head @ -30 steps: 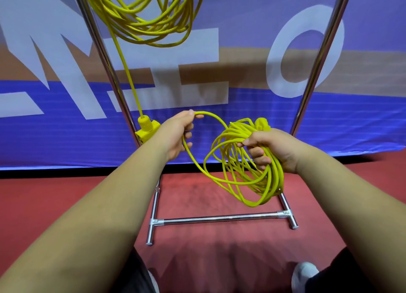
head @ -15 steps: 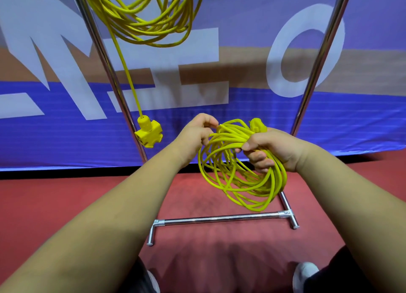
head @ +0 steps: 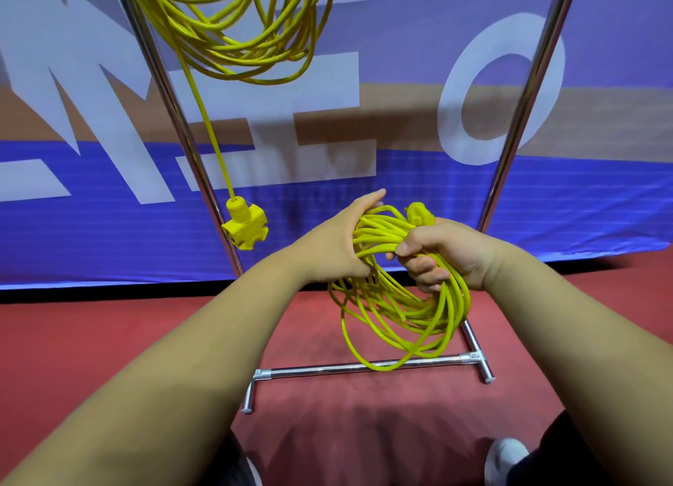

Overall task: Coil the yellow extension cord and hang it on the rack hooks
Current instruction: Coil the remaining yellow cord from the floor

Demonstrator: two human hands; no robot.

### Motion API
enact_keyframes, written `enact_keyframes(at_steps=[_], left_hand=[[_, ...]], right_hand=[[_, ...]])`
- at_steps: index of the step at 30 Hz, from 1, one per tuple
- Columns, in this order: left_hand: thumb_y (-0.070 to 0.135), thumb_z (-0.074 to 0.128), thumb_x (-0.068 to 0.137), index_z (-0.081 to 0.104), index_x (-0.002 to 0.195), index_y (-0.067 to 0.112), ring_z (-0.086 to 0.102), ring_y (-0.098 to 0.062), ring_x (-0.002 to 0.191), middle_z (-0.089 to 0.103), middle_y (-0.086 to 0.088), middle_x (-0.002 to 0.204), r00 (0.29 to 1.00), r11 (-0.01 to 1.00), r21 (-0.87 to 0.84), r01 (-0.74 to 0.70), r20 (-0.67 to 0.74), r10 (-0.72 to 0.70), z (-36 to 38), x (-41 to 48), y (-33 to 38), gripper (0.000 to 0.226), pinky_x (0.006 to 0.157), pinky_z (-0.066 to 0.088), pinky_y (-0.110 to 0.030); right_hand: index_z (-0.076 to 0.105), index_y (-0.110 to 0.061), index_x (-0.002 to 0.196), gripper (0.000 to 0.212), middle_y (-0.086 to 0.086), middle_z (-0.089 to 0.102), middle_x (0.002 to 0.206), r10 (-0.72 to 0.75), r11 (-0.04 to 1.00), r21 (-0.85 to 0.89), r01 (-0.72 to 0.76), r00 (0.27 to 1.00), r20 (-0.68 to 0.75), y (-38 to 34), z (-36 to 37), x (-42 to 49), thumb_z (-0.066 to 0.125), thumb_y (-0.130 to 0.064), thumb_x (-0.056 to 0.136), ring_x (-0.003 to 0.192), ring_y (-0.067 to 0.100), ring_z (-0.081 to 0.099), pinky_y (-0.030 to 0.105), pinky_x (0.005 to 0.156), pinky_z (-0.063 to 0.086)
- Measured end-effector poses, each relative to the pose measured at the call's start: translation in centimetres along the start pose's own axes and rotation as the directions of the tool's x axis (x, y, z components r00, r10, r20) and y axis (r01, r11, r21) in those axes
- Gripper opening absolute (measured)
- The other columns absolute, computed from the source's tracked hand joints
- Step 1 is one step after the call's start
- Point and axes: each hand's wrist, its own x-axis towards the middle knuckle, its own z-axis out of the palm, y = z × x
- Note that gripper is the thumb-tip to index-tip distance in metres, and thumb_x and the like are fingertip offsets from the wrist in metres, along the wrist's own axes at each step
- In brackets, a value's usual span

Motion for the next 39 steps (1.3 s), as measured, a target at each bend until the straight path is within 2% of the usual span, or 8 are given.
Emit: enact_keyframes(at_steps=[7, 11, 13, 16, 21, 31, 34, 39], left_hand=[[0.008, 0.071, 0.075, 0.06, 0.104, 0.022, 0.06, -0.015, 0.075, 0.067, 0.007, 0.081, 0.979, 0.989, 0.11, 0.1, -0.189, -0.078, 1.0, 0.6, 0.2, 0.034, 0.069, 0.051, -0.034], [0.008, 0.068, 0.08, 0.061, 0.101, 0.021, 0.058, -0.017, 0.075, 0.067, 0.005, 0.08, 0.958, 0.989, 0.067, 0.128, -0.266, -0.106, 0.8, 1.2, 0.2, 0.025, 0.067, 0.046, -0.03], [0.01, 0.066, 0.083, 0.062, 0.098, 0.02, 0.058, -0.018, 0.076, 0.066, 0.004, 0.081, 0.945, 0.988, 0.06, 0.144, -0.304, -0.119, 0.6, 1.5, 0.3, 0.019, 0.065, 0.044, -0.027], [0.01, 0.062, 0.085, 0.06, 0.092, 0.016, 0.055, -0.021, 0.073, 0.062, 0.002, 0.077, 0.918, 0.98, 0.048, 0.193, -0.36, -0.163, 0.4, 1.9, 0.5, 0.009, 0.061, 0.039, -0.029], [0.013, 0.062, 0.087, 0.055, 0.081, 0.022, 0.052, -0.012, 0.064, 0.058, 0.004, 0.072, 0.873, 0.963, -0.001, 0.27, -0.422, -0.245, -0.1, 2.5, 1.3, 0.013, 0.054, 0.035, -0.023], [0.012, 0.062, 0.086, 0.059, 0.087, 0.014, 0.053, -0.023, 0.071, 0.06, 0.001, 0.075, 0.899, 0.961, 0.068, 0.269, -0.377, -0.225, 0.9, 2.3, 3.0, 0.003, 0.057, 0.039, -0.032], [0.011, 0.061, 0.084, 0.053, 0.078, 0.018, 0.048, -0.016, 0.064, 0.055, 0.004, 0.072, 0.881, 0.939, 0.032, 0.343, -0.358, -0.31, 1.2, 2.1, 3.6, 0.012, 0.053, 0.034, -0.031], [0.017, 0.065, 0.084, 0.056, 0.085, 0.025, 0.056, -0.019, 0.073, 0.06, 0.007, 0.076, 0.887, 0.939, 0.025, 0.342, -0.339, -0.314, 1.2, 2.1, 3.8, 0.013, 0.058, 0.038, -0.026]], right_hand=[[0.066, -0.01, 0.08, 0.006, 0.005, 0.038, 0.058, -0.098, 0.993, -0.069, 0.094, 0.994, -0.051, -0.1, -0.1, 0.1, 0.067, -0.013, 0.085, 0.036, 0.015, 0.035, 0.028, 0.046, 0.039], [0.061, -0.011, 0.073, 0.024, 0.012, 0.05, 0.065, -0.209, 0.965, -0.191, 0.179, 0.966, -0.149, -0.4, -0.2, 0.3, 0.069, -0.008, 0.095, 0.047, 0.024, 0.044, 0.036, 0.056, 0.046], [0.061, -0.004, 0.087, 0.017, 0.013, 0.058, 0.071, -0.277, 0.936, -0.281, 0.21, 0.934, -0.227, -0.8, -0.3, 0.3, 0.075, -0.012, 0.093, 0.053, 0.028, 0.053, 0.041, 0.059, 0.053], [0.053, 0.003, 0.11, 0.048, 0.015, 0.064, 0.082, -0.399, 0.87, -0.434, 0.235, 0.853, -0.337, -1.4, -0.5, 0.1, 0.086, -0.022, 0.087, 0.064, 0.03, 0.069, 0.047, 0.065, 0.061], [0.056, -0.024, 0.12, 0.064, 0.013, 0.074, 0.099, -0.506, 0.808, -0.542, 0.228, 0.74, -0.443, -1.4, -0.6, -0.1, 0.097, -0.038, 0.073, 0.074, 0.024, 0.075, 0.043, 0.072, 0.066], [0.054, -0.025, 0.111, 0.066, -0.004, 0.073, 0.074, -0.467, 0.779, -0.613, 0.134, 0.776, -0.424, -1.6, -1.0, -0.3, 0.093, -0.058, 0.069, 0.065, 0.011, 0.068, 0.042, 0.07, 0.06], [0.049, -0.031, 0.127, 0.085, -0.013, 0.07, 0.096, -0.46, 0.699, -0.713, 0.05, 0.795, -0.395, -1.9, -0.6, -0.4, 0.096, -0.059, 0.062, 0.081, 0.003, 0.068, 0.027, 0.071, 0.054], [0.055, -0.018, 0.083, 0.023, -0.002, 0.06, 0.065, -0.495, 0.648, -0.762, 0.013, 0.767, -0.408, -1.9, -0.5, -0.5, 0.077, -0.015, 0.077, 0.054, 0.016, 0.063, 0.038, 0.058, 0.058]])
